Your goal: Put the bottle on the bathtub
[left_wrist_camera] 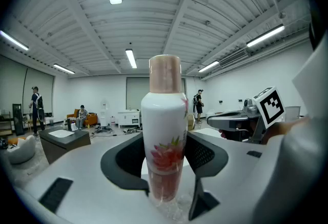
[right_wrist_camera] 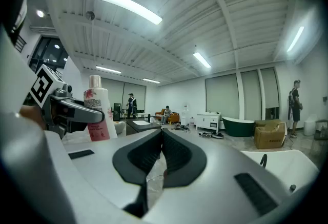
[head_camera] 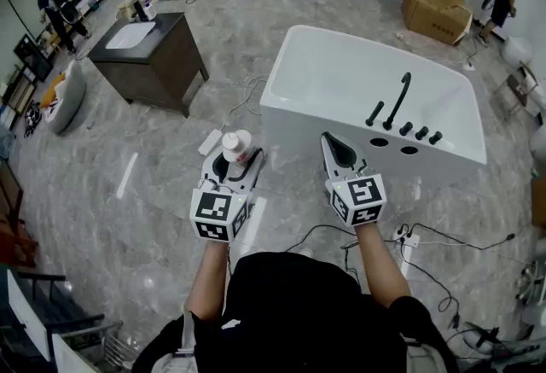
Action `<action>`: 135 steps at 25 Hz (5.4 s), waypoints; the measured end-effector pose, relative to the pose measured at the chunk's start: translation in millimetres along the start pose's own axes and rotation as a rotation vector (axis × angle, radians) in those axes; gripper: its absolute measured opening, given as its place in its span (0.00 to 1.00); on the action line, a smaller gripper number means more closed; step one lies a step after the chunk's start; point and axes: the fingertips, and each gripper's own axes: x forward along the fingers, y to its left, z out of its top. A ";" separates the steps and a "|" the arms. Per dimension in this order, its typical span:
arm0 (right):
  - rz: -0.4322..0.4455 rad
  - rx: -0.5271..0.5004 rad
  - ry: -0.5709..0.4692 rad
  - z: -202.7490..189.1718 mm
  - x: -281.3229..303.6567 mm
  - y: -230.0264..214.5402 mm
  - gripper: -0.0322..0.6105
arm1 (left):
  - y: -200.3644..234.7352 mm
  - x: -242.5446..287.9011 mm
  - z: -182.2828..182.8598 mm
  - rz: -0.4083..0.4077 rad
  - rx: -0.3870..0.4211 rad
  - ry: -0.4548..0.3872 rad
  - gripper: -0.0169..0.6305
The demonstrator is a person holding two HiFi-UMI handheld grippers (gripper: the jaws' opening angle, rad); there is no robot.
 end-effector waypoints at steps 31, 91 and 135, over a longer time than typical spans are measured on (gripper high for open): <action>0.016 0.027 0.024 -21.5 25.4 -37.8 0.09 | 1.0 49.4 -15.8 0.025 -0.029 0.024 0.39; -0.033 0.085 0.255 -75.2 386.0 -154.1 0.09 | 240.4 367.9 -61.8 -0.084 -0.084 0.190 0.39; 0.100 0.201 0.612 -324.4 449.1 -205.9 0.09 | 211.0 520.0 -335.0 -0.073 -0.266 0.558 0.39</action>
